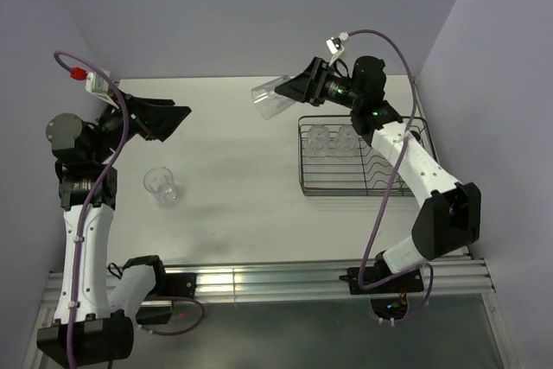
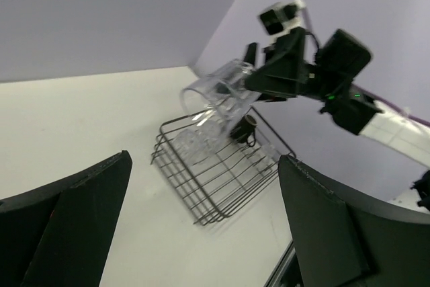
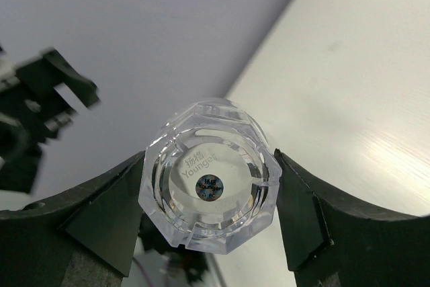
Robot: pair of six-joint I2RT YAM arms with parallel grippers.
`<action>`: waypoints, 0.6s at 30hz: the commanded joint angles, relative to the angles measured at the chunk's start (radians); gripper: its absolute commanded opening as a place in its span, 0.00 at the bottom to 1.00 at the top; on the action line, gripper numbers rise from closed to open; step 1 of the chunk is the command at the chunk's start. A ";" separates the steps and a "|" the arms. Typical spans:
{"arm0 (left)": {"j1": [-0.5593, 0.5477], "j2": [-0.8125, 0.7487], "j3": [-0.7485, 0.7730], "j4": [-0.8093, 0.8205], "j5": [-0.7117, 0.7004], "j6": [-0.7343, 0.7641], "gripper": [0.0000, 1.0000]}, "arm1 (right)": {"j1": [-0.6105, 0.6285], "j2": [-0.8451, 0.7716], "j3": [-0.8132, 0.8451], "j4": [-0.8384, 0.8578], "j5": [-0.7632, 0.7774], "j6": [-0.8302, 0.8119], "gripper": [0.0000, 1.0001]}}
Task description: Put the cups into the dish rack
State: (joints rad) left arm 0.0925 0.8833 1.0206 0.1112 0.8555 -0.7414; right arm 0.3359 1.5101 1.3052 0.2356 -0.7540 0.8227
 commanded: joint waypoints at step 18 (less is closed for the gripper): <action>0.148 0.022 0.042 -0.338 0.077 0.263 0.99 | -0.083 -0.235 -0.032 -0.785 0.384 -0.895 0.17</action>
State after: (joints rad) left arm 0.2363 0.9188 1.0325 -0.2173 0.9371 -0.5251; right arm 0.2554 1.3254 1.2922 -0.5274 -0.4683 0.0154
